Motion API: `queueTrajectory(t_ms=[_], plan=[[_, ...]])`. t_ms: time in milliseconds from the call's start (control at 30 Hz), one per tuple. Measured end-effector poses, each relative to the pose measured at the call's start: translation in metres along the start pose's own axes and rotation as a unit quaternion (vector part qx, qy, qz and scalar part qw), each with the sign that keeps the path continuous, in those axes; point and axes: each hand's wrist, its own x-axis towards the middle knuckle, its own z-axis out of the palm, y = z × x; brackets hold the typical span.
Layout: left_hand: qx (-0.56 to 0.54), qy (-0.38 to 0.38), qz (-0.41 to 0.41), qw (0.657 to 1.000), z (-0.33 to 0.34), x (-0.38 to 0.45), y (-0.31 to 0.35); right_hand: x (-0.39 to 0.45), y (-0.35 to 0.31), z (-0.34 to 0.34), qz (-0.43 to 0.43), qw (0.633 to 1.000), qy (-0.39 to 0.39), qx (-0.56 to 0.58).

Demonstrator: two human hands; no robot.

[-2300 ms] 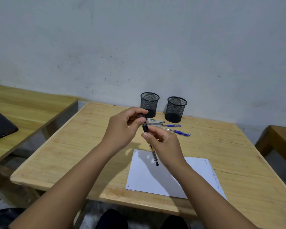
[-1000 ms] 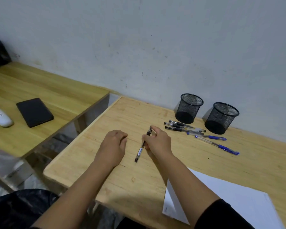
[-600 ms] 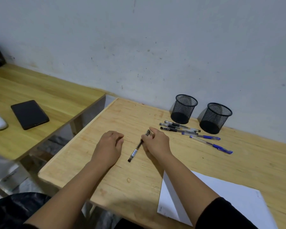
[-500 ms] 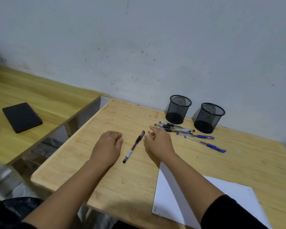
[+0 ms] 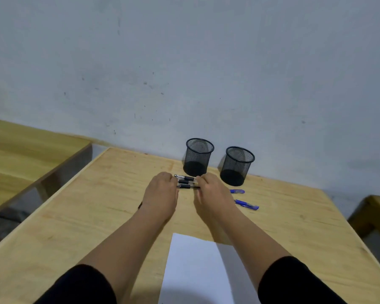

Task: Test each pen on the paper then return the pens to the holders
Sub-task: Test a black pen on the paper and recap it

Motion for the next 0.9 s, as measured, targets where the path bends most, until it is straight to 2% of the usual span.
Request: queueTrajectory(t_ms=[167, 400, 500, 633, 700, 833, 900], plan=[[0.045, -0.021, 0.019, 0.999, 0.019, 0.01, 0.001, 0.001, 0.011, 0.014, -0.012, 0.999, -0.033, -0.001], [0.05, -0.031, 0.019, 0.998, 0.025, 0.016, 0.002, 0.012, 0.018, 0.026, -0.043, 0.996, -0.074, 0.009], [0.028, -0.014, 0.019, 0.999, 0.024, 0.018, 0.002, 0.016, 0.019, 0.03, -0.034, 0.997, -0.064, 0.025], [-0.108, 0.026, -0.025, 0.993, 0.013, 0.017, 0.0, 0.02, 0.019, 0.025, -0.012, 0.998, 0.008, 0.066], [-0.141, 0.039, -0.041, 0.988, 0.003, 0.017, -0.001, 0.023, 0.019, 0.013, -0.001, 0.994, 0.022, 0.105], [-0.203, 0.078, -0.058, 0.974, -0.012, 0.015, -0.004, 0.027, 0.025, -0.024, 0.028, 0.983, -0.044, 0.175], [-0.234, 0.097, -0.069, 0.965, -0.016, 0.012, -0.005, 0.022, 0.028, -0.043, 0.089, 0.957, -0.056, 0.27]])
